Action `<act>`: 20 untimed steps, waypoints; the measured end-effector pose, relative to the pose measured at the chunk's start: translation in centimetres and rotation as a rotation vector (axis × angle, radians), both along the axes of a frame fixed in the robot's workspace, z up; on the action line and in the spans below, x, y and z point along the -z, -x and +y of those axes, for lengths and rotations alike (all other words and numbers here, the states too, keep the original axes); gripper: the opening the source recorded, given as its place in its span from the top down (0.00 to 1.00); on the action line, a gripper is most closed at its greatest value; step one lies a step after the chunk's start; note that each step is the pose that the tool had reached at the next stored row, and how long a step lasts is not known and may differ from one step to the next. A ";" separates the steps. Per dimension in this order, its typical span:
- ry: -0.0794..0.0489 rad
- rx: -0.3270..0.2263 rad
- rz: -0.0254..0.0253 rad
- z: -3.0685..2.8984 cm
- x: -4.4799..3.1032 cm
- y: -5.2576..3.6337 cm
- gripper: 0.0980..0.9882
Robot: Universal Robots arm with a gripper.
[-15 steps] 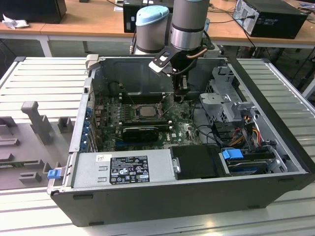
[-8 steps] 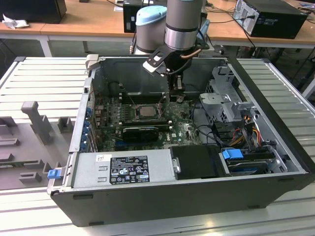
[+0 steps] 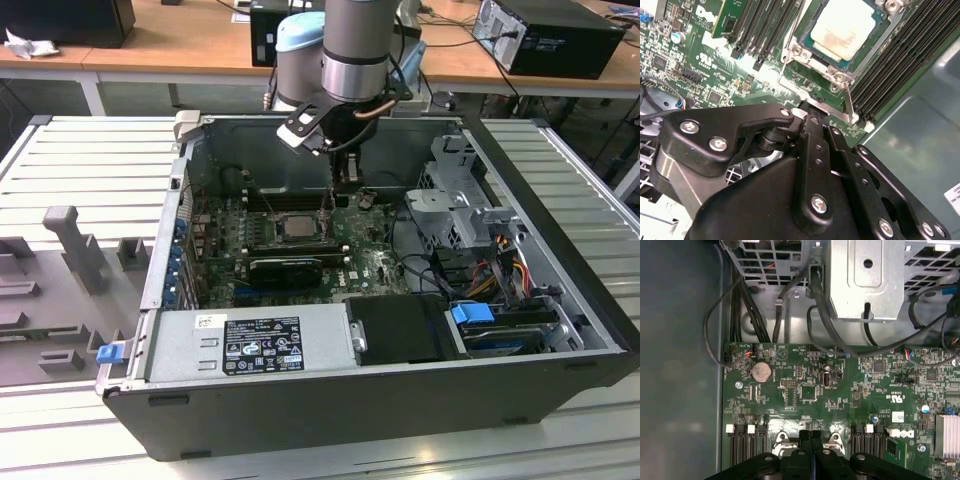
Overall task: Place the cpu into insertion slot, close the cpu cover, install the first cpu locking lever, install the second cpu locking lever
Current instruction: 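Close the cpu cover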
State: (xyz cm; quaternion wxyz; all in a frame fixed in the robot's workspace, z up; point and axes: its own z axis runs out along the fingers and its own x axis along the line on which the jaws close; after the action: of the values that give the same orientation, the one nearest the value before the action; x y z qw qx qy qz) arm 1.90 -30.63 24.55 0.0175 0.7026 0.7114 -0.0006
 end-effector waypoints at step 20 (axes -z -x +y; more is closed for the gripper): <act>0.000 -0.006 0.0044 -0.30 1.20 3.58 0.99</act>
State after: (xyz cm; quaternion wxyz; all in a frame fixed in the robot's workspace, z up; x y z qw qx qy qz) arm -1.68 -30.93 23.35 0.0159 0.7006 0.7134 -0.0020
